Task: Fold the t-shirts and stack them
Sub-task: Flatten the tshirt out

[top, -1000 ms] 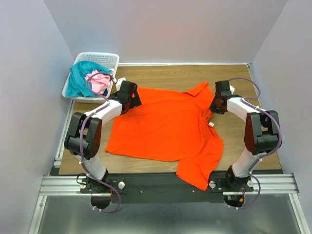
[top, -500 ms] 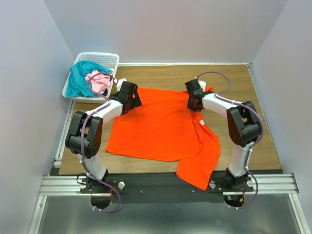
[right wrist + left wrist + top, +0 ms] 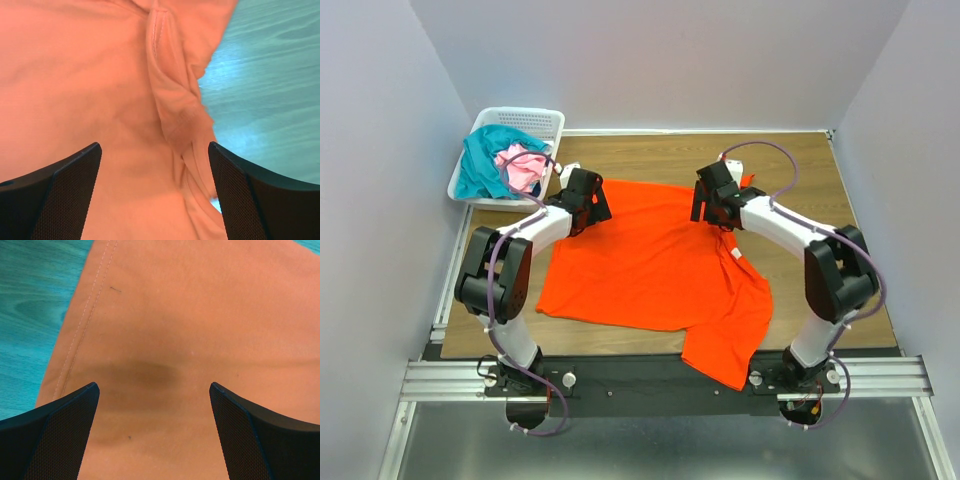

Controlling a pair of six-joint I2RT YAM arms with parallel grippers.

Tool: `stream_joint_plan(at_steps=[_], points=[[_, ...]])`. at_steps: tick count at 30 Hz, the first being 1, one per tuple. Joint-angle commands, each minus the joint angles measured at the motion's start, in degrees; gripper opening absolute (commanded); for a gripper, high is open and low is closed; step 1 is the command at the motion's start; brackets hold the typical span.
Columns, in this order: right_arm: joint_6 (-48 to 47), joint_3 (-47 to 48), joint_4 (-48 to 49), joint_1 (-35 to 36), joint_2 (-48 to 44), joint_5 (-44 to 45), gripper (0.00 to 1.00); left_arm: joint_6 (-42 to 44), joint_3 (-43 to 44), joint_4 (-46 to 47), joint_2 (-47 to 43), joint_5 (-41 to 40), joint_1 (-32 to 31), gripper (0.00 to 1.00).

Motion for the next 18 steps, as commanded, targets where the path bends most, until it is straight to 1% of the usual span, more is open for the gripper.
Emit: stream_joint_plan(at_steps=[1,3,6,9,12,14,16,18], points=[[-1.47,-3.09,-1.24,-0.39,-4.32,0.64,0.93,0.66,-0.62,1.20,1.05,0.67,-0.33,0.98],[-3.23,-4.06,-1.24,-1.26,-5.02,-0.32,0.94,0.66,-0.63,1.20,1.31,0.50,-0.33,0.98],[-5.87,-5.64,-1.15,-4.59,-4.68,-3.57,0.91,0.75,-0.71,1.29,1.57,0.50,-0.33,0.98],[-7.45,-6.26,-0.98,-6.36,-3.62,-5.77,0.87,0.75,-0.71,1.29,1.84,0.50,-0.33,0.98],[-7.10,-6.35,-1.07,-7.33,-1.43,-6.82,0.79,0.84,-0.63,1.29,2.10,0.50,-0.33,0.98],[-6.58,-6.96,-0.89,-7.51,-0.98,-8.31,0.71,0.75,-0.63,1.20,2.19,0.32,-0.33,0.98],[-6.40,-7.40,-0.89,-7.59,-0.46,-8.85,0.66,0.75,-0.71,1.20,2.10,0.23,-0.33,0.98],[-6.49,-8.19,-0.72,-7.59,-0.19,-9.55,0.63,0.75,-0.71,1.12,2.19,-0.03,-0.33,0.98]])
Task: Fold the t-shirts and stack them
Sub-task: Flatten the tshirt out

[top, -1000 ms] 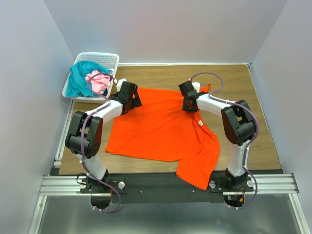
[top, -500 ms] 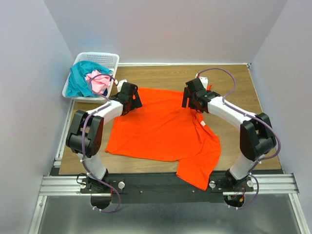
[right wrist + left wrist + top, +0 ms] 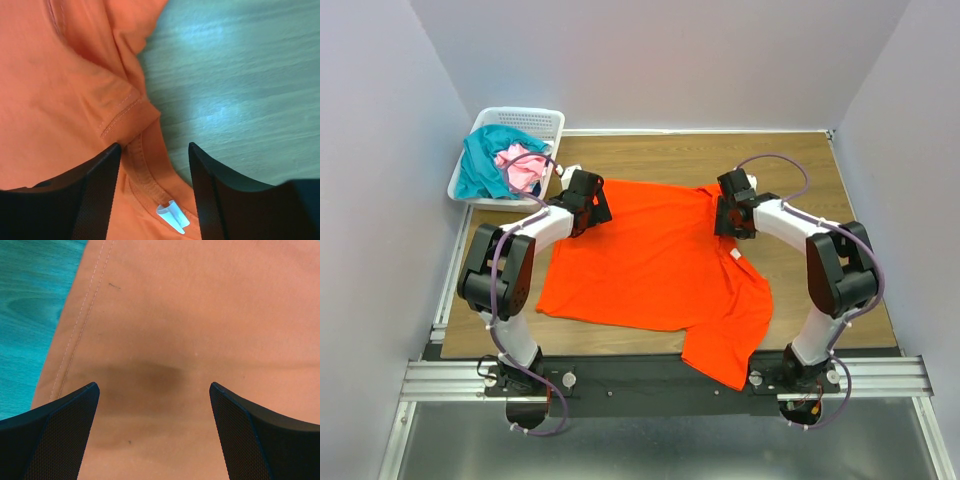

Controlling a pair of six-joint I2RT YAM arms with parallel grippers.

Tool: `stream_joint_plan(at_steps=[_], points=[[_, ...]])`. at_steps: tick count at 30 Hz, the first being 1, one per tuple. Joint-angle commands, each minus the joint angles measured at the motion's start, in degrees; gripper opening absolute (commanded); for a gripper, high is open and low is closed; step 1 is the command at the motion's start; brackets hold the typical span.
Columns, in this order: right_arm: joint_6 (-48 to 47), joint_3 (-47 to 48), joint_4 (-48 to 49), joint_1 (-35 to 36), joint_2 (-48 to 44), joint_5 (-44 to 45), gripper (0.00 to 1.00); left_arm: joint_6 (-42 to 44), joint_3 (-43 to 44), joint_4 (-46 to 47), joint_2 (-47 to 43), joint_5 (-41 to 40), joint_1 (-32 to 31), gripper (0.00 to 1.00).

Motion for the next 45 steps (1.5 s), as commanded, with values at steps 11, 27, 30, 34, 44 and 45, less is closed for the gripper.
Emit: stream_joint_plan(at_steps=[11,27,30,34,44,45], points=[[3.48,-4.19,-0.08,-3.54,-0.70,1.28,0.08,0.64,-0.08,-0.75,1.34,-1.85,-0.33,0.98],[8.05,-8.23,-5.53,-15.84,-6.42,14.64,0.35,0.02,0.71,-2.25,2.83,-3.61,-0.33,0.98],[9.01,-6.83,-7.63,-18.30,-6.59,17.80,0.62,-0.06,0.63,-2.16,2.49,-3.43,-0.33,0.98],[9.98,-5.86,-9.74,-20.07,-8.70,21.05,0.70,0.02,0.45,-2.24,2.13,-3.17,-0.33,0.98],[5.07,-3.22,-7.03,-20.16,-13.62,-0.54,1.00,0.81,3.96,-2.42,-2.70,-1.33,-1.12,0.98],[4.71,-3.66,-5.37,-20.16,-13.88,-5.43,1.00,1.16,5.01,-2.51,-3.14,-0.80,-1.30,0.98]])
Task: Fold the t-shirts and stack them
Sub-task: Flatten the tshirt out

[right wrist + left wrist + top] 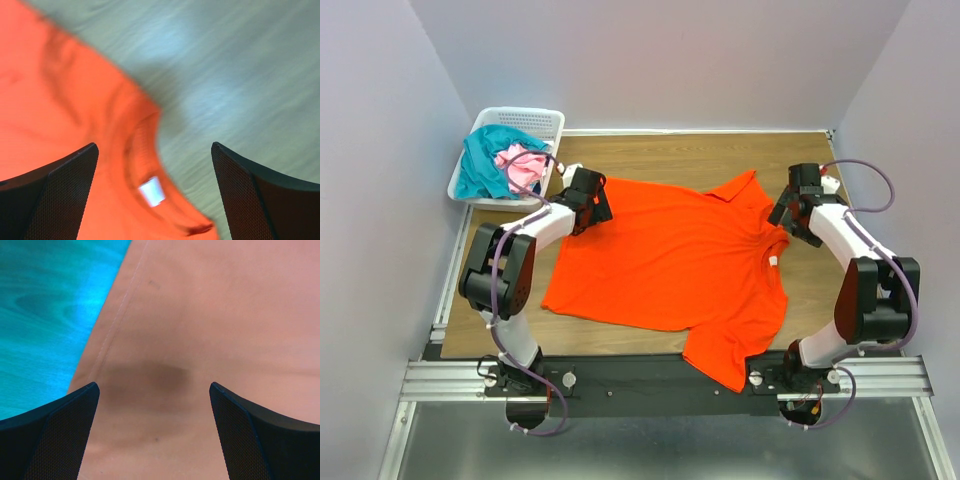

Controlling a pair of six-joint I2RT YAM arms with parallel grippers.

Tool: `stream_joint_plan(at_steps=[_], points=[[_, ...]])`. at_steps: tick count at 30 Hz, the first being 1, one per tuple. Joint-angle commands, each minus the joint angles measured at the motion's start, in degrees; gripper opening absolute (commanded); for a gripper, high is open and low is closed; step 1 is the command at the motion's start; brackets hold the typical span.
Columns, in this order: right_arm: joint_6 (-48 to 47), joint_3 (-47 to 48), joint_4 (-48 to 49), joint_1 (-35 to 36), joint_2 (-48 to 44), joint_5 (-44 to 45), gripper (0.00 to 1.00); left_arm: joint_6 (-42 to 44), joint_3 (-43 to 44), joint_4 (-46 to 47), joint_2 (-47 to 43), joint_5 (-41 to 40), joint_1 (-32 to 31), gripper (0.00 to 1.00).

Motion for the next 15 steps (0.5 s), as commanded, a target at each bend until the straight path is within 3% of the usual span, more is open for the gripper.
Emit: stream_joint_plan(at_steps=[1,5,15], points=[[-2.79,0.51,3.89,0.08,-1.45,-15.89,1.00,1.17,4.27,0.07,-4.04,0.91,-0.99,0.98],[-3.41,0.60,7.84,0.17,2.14,-23.47,1.00,1.96,8.92,-0.54,-1.68,2.05,-1.26,0.98],[-3.76,7.01,8.38,0.43,15.94,-19.35,1.00,4.42,17.99,-2.12,9.05,4.95,-1.43,0.98]])
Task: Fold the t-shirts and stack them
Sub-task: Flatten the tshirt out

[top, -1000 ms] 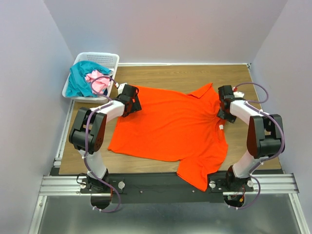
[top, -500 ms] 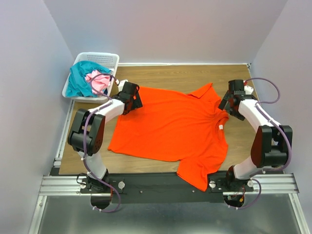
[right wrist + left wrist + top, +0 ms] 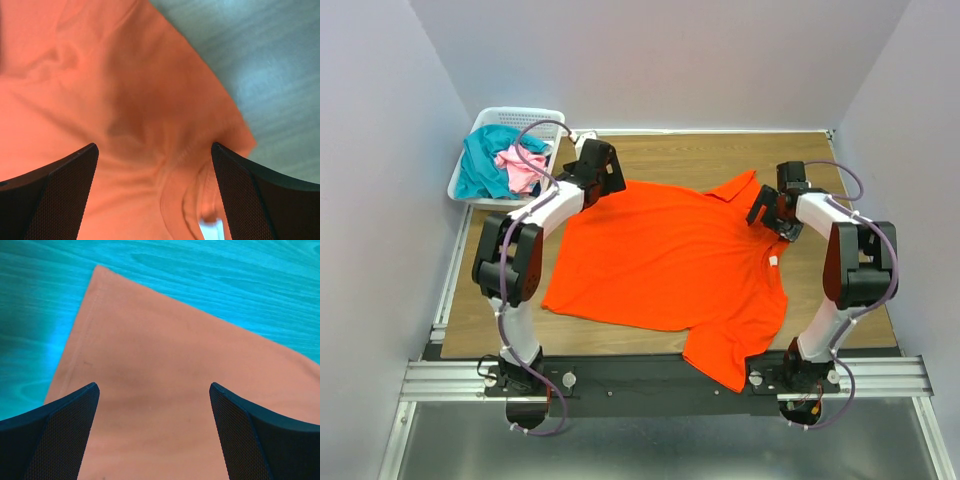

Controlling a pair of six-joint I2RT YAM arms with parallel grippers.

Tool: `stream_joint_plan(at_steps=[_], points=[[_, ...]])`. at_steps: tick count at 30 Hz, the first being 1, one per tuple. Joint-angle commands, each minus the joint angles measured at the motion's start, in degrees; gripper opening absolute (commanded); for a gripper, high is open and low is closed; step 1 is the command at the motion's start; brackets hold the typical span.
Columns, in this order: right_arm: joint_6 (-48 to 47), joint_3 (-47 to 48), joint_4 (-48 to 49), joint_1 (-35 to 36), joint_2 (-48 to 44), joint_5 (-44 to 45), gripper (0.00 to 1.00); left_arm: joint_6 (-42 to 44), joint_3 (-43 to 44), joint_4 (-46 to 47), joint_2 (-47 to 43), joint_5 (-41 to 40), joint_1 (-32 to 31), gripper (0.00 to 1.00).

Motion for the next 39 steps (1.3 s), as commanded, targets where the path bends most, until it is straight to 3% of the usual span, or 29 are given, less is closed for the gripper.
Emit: stream_joint_plan(at_steps=[1,17,30,35,39], points=[[-1.01,3.63,1.19,0.13,4.84,0.24,1.00,1.71,2.23,-2.47,5.21,2.78,-0.25,0.98],[-3.11,18.48,1.10,0.12,21.99,2.70,1.00,2.41,12.86,-7.13,18.83,2.35,0.10,0.98],[-7.77,41.94,-1.09,-0.49,36.40,1.64,1.00,3.03,30.53,-11.97,28.94,4.11,1.33,0.98],[-10.14,46.77,-2.15,-0.49,37.99,2.35,1.00,3.11,34.30,-12.67,30.35,4.55,2.03,0.98],[-10.50,48.89,-4.34,-0.40,34.14,1.47,1.00,3.55,38.69,-15.04,28.26,3.76,2.12,0.98]])
